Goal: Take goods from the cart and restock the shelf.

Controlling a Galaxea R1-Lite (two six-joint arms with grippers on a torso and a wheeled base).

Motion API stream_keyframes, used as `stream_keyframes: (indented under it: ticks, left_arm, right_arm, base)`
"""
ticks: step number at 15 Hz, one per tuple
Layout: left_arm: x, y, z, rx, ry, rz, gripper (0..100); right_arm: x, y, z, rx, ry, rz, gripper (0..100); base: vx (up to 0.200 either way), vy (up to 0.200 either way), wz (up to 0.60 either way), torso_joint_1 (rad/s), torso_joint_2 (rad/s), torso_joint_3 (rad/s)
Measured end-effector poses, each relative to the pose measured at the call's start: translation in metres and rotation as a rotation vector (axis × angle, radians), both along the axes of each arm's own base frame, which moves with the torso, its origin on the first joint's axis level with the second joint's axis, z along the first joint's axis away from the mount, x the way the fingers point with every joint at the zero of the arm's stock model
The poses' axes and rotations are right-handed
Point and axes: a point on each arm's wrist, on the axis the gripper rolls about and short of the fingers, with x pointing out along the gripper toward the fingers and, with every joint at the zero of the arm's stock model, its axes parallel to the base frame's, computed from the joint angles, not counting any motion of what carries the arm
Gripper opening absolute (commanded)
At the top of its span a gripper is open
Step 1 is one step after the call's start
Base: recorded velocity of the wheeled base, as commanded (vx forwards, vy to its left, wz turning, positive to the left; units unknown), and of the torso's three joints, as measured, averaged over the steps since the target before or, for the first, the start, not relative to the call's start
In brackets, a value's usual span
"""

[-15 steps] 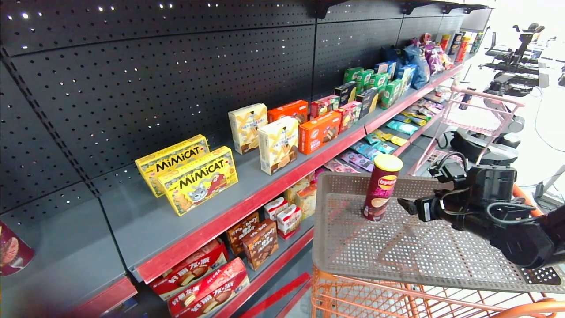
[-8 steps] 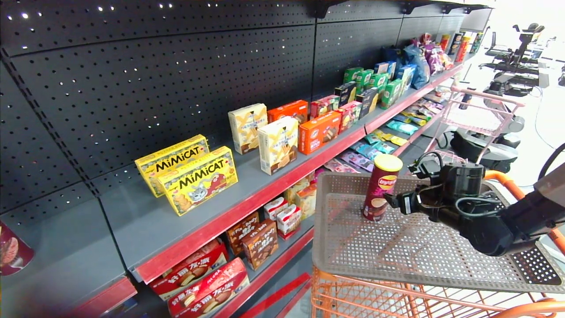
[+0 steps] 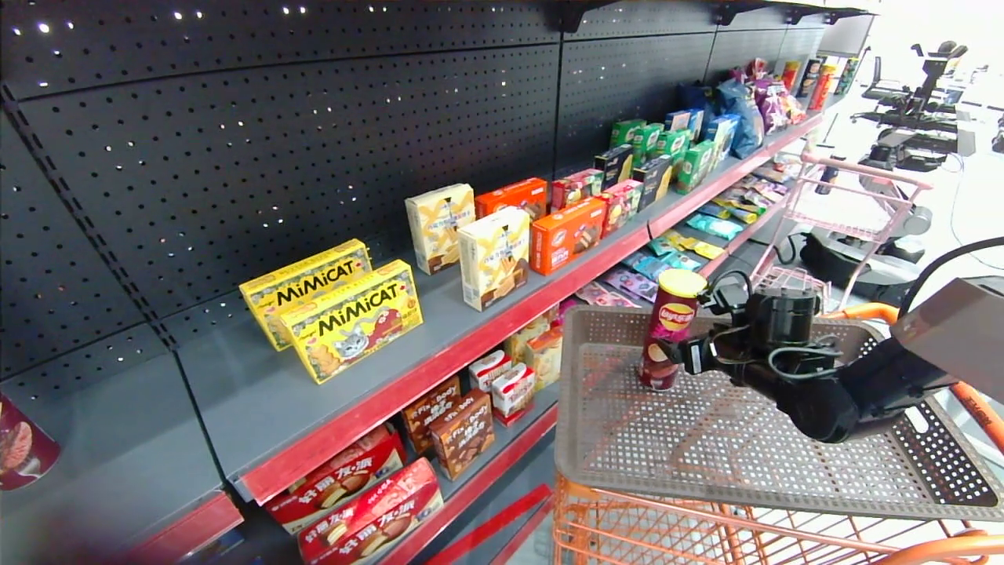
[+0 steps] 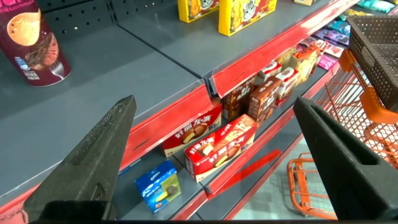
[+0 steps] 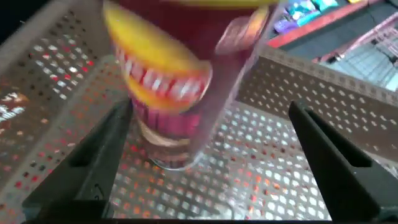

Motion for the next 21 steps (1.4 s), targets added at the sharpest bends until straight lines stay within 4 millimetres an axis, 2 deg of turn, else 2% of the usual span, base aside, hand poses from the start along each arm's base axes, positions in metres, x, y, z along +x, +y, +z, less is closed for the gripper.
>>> stream_keyframes:
  ticks: [4, 9, 10, 12, 17, 19, 21]
  left_arm:
    - [0.0, 0.0, 0.0, 0.0, 0.0, 0.0, 100]
    - [0.0, 0.0, 0.0, 0.0, 0.0, 0.0, 100]
    - [0.0, 0.0, 0.0, 0.0, 0.0, 0.0, 100]
    - [0.0, 0.0, 0.0, 0.001, 0.0, 0.0, 100]
    - [0.0, 0.0, 0.0, 0.0, 0.0, 0.0, 100]
    - [0.0, 0.0, 0.0, 0.0, 0.0, 0.0, 100]
    - [0.0, 0.0, 0.0, 0.0, 0.0, 0.0, 100]
  right_arm:
    - [0.002, 0.015, 0.0, 0.001, -0.03, 0.032, 100]
    - [0.019, 0.022, -0.008, -0.004, -0.053, 0.023, 100]
    - [0.023, 0.023, -0.011, -0.005, -0.052, 0.024, 0]
    - [0.027, 0.025, -0.017, -0.025, -0.04, 0.03, 0]
    - [0.033, 0.022, -0.009, -0.028, -0.091, 0.021, 0]
    - [0.029, 0.018, 0.005, -0.017, -0.145, 0.0, 0]
    - [0.015, 0.012, 0.026, -0.007, -0.203, -0.031, 0]
  base:
    - [0.0, 0.0, 0.0, 0.0, 0.0, 0.0]
    - [0.0, 0.0, 0.0, 0.0, 0.0, 0.0]
    - [0.0, 0.0, 0.0, 0.0, 0.0, 0.0]
    - [0.0, 0.0, 0.0, 0.0, 0.0, 0.0]
    - [0.0, 0.0, 0.0, 0.0, 0.0, 0.0]
    - [0.0, 0.0, 0.0, 0.0, 0.0, 0.0]
    - [0.0, 0.0, 0.0, 0.0, 0.0, 0.0]
